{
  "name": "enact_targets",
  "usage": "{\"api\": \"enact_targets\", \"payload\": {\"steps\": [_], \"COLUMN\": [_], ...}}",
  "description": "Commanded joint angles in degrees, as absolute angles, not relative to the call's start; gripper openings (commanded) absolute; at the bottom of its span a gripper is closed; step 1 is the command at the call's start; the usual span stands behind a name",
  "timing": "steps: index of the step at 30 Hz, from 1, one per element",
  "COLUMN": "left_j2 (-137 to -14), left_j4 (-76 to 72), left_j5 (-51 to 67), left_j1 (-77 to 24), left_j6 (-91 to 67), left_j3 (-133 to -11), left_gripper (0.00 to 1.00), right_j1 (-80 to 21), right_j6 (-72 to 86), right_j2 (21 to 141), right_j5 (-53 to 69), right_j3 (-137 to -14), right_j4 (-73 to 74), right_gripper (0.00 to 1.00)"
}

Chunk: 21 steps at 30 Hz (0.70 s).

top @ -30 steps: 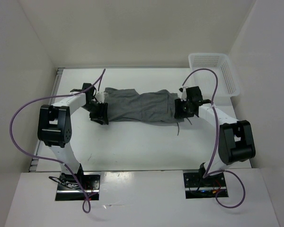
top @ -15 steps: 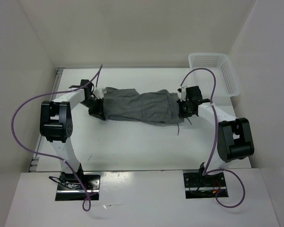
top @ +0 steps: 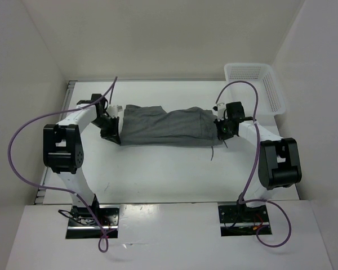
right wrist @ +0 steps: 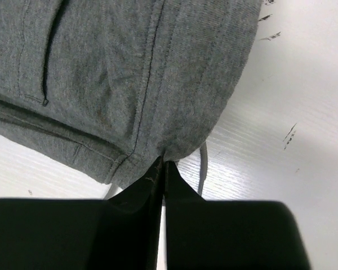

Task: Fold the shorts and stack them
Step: Fold the shorts

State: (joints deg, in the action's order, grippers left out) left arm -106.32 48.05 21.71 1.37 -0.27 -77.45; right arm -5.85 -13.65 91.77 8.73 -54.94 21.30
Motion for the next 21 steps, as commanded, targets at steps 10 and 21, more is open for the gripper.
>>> {"api": "enact_targets", "payload": {"steps": [10, 21], "left_j2": [-106.27, -108.45], "left_j4": [50.01, 48.35], "left_j5": [16.61, 24.43], "left_j1": [1.67, 2.2], "left_j6": [0.0, 0.0], "left_j3": [-78.03, -86.4], "left_gripper": [0.51, 0.71], "right_j1": [-6.15, -7.21], "right_j6": [-18.37, -13.81], "right_j2": [91.14, 91.76], "right_j5": [8.08, 11.69], "right_j3": [-57.03, -65.39], "right_j4": [25.04, 26.98], "right_gripper": [0.52, 0.78]}}
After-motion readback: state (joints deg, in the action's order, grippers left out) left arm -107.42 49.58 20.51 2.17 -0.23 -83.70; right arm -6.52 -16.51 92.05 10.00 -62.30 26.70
